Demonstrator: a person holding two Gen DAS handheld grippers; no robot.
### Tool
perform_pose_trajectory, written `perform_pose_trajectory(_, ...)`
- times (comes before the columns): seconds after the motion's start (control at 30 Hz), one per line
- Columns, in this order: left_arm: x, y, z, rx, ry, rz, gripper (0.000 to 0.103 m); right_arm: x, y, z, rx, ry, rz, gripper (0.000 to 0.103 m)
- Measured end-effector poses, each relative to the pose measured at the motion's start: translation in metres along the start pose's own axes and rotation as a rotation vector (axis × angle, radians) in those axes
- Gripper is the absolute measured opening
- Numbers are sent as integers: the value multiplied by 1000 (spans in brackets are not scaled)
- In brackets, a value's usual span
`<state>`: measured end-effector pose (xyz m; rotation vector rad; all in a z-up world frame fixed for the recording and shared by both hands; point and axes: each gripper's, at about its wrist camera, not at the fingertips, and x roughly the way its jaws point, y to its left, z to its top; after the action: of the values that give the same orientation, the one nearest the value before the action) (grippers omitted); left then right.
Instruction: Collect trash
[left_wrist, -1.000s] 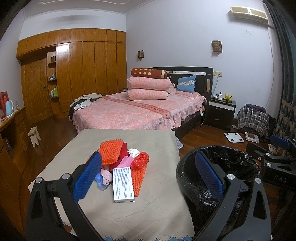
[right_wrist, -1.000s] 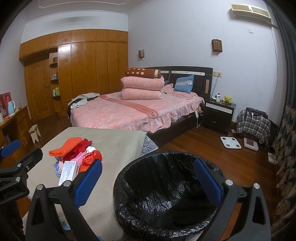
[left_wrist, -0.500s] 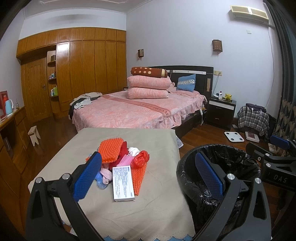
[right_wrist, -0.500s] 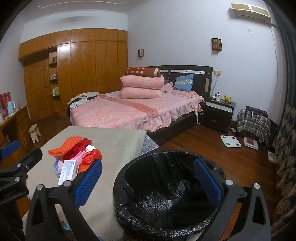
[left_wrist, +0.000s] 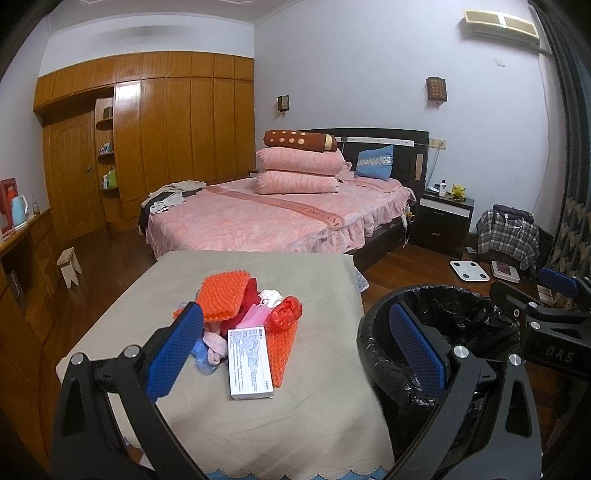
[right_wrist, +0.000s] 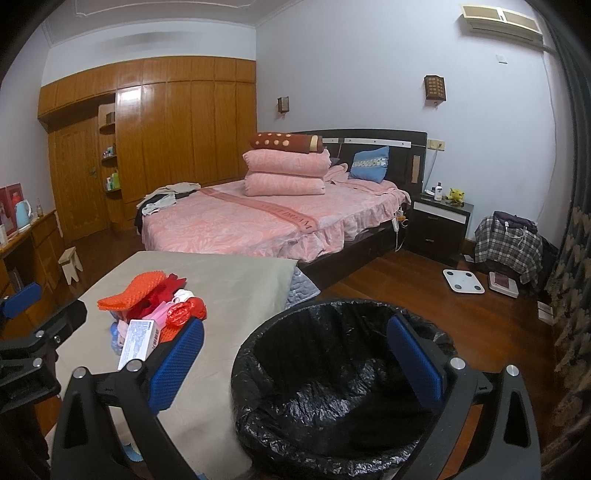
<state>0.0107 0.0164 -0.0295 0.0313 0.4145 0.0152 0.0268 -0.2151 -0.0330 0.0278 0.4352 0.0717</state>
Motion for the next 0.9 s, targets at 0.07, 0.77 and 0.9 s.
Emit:
perform_pose_trajectory(0.07, 1, 2, 0, -1, 7, 1, 98, 1, 2, -1, -2, 3, 3, 97)
perform_pose_trajectory(0.77, 49, 44, -25, -12, 83, 127, 98, 70, 61, -20, -65, -7, 96, 97)
perform_pose_trajectory(0.9, 72, 47, -35, -25, 113, 131, 98, 86, 63, -24, -63, 20, 100, 97)
